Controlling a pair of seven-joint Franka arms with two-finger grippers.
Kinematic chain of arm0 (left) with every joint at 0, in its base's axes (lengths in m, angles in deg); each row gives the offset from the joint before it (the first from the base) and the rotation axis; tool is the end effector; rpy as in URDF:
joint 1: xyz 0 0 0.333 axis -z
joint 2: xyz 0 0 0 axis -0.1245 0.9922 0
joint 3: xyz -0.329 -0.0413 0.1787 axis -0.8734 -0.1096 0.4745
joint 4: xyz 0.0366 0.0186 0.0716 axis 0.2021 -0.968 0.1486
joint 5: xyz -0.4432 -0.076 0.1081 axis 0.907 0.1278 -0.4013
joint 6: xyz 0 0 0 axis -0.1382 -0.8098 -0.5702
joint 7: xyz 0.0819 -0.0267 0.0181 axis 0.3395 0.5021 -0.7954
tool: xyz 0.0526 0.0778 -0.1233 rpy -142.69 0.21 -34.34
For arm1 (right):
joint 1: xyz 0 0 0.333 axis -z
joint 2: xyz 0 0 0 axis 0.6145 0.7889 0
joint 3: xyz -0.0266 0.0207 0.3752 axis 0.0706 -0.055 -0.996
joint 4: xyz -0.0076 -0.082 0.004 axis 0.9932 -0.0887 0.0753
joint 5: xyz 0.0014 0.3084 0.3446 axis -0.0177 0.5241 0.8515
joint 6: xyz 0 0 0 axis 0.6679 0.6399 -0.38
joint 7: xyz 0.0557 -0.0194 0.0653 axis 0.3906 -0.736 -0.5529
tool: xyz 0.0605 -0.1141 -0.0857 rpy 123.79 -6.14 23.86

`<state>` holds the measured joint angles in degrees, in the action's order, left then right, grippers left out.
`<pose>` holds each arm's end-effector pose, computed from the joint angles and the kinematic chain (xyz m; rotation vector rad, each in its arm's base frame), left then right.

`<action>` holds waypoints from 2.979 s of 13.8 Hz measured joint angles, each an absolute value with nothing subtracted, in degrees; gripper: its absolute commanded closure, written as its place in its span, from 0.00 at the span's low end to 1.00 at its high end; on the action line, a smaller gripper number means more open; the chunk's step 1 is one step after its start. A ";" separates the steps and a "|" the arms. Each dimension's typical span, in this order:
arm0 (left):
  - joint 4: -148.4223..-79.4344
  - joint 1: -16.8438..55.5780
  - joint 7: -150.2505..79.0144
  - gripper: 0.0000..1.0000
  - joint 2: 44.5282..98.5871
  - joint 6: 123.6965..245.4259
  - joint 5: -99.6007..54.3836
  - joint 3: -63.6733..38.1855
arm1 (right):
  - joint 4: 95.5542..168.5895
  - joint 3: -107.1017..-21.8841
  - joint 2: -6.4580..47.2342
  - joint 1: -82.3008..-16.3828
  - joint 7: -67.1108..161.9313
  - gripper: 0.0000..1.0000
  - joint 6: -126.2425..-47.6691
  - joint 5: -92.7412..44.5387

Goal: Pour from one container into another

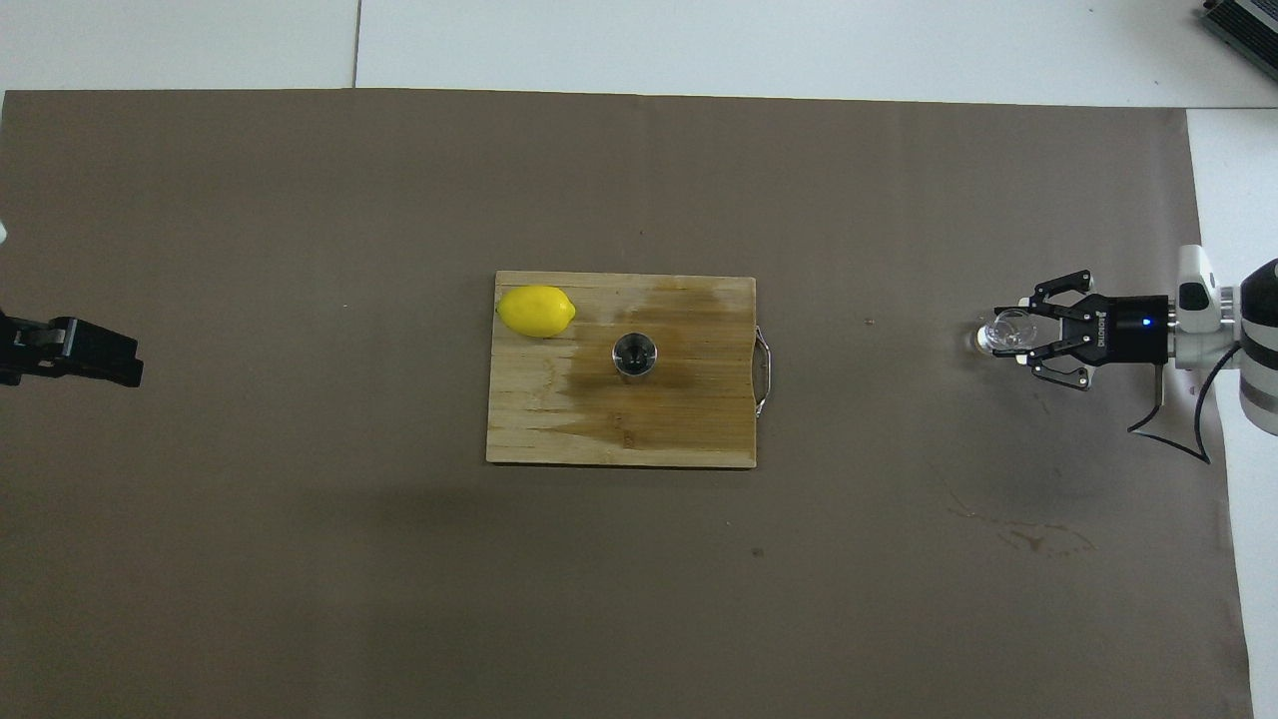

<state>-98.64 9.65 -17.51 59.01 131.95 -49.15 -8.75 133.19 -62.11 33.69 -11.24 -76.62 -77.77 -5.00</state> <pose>0.5941 -0.0121 0.6229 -3.1147 0.1131 0.1518 0.6687 -0.1727 0.2314 -1.8167 -1.6022 -0.8742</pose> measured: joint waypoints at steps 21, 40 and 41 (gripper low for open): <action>-98.64 9.65 -17.50 0.00 59.01 131.95 -49.15 -8.75 | 130.38 -62.86 14.26 -23.01 13.85 0.00 -82.33 -22.69; -98.64 9.65 -17.50 0.00 59.01 131.95 -49.15 -8.75 | 125.76 -56.63 0.00 -33.03 59.05 0.00 -64.70 -55.59; -98.64 9.65 -17.50 0.00 59.00 131.95 -49.15 -8.75 | 126.51 -55.28 -0.39 -34.24 59.16 0.00 -64.93 -55.78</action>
<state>-98.64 9.65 -17.50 59.00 131.95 -49.15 -8.75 126.51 -55.28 -0.39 -34.24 59.16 -64.93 -55.78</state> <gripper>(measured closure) 0.000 0.000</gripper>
